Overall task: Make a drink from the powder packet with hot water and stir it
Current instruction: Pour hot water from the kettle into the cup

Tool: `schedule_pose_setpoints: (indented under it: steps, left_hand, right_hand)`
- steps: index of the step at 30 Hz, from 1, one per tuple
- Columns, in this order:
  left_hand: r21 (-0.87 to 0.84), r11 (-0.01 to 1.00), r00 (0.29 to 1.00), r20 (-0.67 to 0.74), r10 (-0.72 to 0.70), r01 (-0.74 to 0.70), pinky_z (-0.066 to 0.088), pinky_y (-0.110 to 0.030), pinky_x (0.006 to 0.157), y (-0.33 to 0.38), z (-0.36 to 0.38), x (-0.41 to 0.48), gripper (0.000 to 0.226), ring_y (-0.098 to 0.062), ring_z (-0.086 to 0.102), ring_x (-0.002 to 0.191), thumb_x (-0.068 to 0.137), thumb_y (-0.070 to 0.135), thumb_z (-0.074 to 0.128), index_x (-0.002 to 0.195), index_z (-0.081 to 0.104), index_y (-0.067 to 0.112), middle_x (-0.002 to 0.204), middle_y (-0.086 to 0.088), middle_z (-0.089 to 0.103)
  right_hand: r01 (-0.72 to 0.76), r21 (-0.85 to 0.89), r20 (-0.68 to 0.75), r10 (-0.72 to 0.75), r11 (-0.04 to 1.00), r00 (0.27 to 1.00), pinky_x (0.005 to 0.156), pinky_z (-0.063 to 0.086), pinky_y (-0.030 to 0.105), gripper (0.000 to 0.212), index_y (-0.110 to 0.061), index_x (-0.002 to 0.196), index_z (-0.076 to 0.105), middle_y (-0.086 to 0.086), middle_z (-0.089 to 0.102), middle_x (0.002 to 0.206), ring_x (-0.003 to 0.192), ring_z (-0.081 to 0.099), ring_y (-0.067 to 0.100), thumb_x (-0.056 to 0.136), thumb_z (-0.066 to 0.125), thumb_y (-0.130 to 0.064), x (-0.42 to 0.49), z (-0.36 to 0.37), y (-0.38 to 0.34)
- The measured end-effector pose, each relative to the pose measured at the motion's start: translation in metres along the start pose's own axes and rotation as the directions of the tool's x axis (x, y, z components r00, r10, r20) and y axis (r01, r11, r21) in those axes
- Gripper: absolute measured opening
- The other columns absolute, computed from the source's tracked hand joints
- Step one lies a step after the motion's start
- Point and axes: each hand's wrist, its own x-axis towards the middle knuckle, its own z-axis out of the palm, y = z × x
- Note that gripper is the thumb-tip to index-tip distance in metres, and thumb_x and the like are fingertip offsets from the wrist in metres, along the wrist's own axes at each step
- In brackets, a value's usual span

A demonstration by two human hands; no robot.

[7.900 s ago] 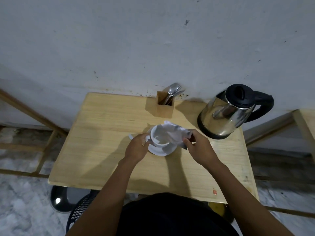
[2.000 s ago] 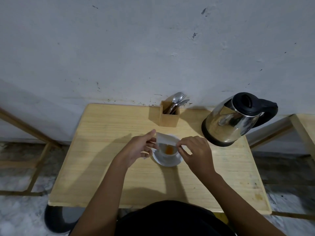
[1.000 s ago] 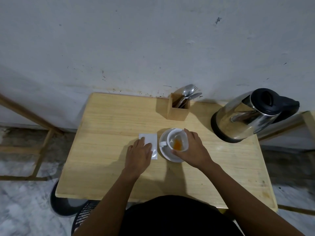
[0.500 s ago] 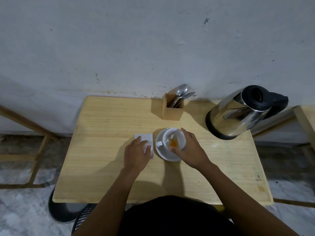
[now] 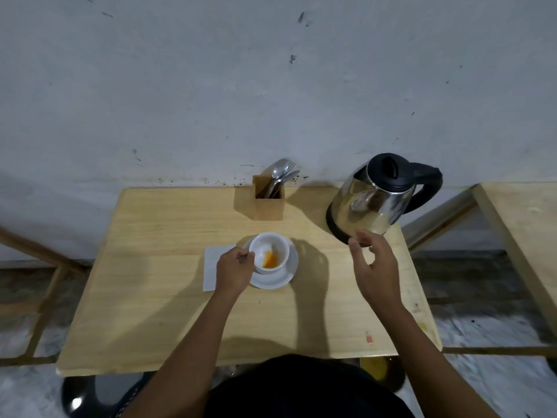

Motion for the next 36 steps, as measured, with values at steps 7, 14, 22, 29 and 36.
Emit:
schedule_pose_setpoints:
  steps: [7, 14, 22, 29, 36]
  left_hand:
    - [-0.131, 0.983, 0.989, -0.056, -0.137, 0.129, 0.044, -0.032, 0.07, 0.001, 0.012, 0.0, 0.017, -0.025, 0.06, 0.077, 0.088, 0.02, 0.057, 0.079, 0.066, 0.008, 0.081, -0.014, 0.069]
    - [-0.148, 0.977, 0.978, -0.12, -0.169, 0.151, 0.046, -0.036, 0.075, 0.005, 0.021, -0.003, 0.015, -0.03, 0.062, 0.082, 0.089, 0.017, 0.055, 0.079, 0.063, 0.008, 0.084, -0.017, 0.067]
    - [-0.154, 0.974, 0.957, -0.215, -0.196, 0.165, 0.047, -0.039, 0.077, 0.011, 0.031, -0.009, 0.016, -0.036, 0.064, 0.089, 0.09, 0.019, 0.054, 0.089, 0.062, 0.005, 0.092, -0.022, 0.068]
    - [-0.137, 0.975, 0.945, -0.254, -0.207, 0.177, 0.043, -0.03, 0.062, 0.016, 0.035, -0.012, 0.018, -0.027, 0.06, 0.077, 0.088, 0.016, 0.052, 0.088, 0.062, 0.001, 0.084, -0.016, 0.066]
    - [-0.087, 0.978, 0.948, -0.242, -0.206, 0.19, 0.04, -0.025, 0.057, 0.018, 0.038, -0.013, 0.022, -0.022, 0.054, 0.068, 0.089, 0.015, 0.049, 0.069, 0.054, 0.007, 0.065, -0.007, 0.056]
  right_hand:
    - [0.054, -0.127, -0.152, -0.073, 0.99, 0.986, 0.097, 0.045, 0.036, 0.033, -0.019, 0.122, 0.058, -0.001, 0.051, 0.128, 0.118, 0.049, 0.015, 0.094, 0.058, -0.038, 0.066, -0.061, 0.014]
    - [0.027, -0.187, -0.033, -0.034, 0.982, 0.999, 0.104, 0.036, 0.037, 0.057, -0.023, 0.133, 0.05, 0.002, 0.037, 0.14, 0.133, 0.029, 0.019, 0.089, 0.056, -0.057, 0.137, -0.082, 0.03]
    - [0.049, -0.131, 0.124, -0.033, 0.99, 0.992, 0.093, 0.042, 0.035, 0.059, -0.021, 0.105, 0.067, 0.0, 0.06, 0.113, 0.119, 0.047, 0.02, 0.084, 0.047, -0.073, 0.195, -0.096, 0.041]
    - [0.032, -0.052, 0.378, -0.01, 0.998, 0.926, 0.065, 0.046, 0.026, 0.063, -0.006, 0.077, 0.067, 0.002, 0.067, 0.07, 0.067, 0.063, 0.011, 0.076, 0.064, -0.069, 0.229, -0.108, 0.045]
    - [0.016, -0.08, 0.482, 0.024, 0.997, 0.876, 0.058, 0.044, 0.03, 0.082, 0.001, 0.051, 0.054, 0.009, 0.048, 0.045, 0.047, 0.053, 0.02, 0.063, 0.063, -0.08, 0.248, -0.111, 0.06]
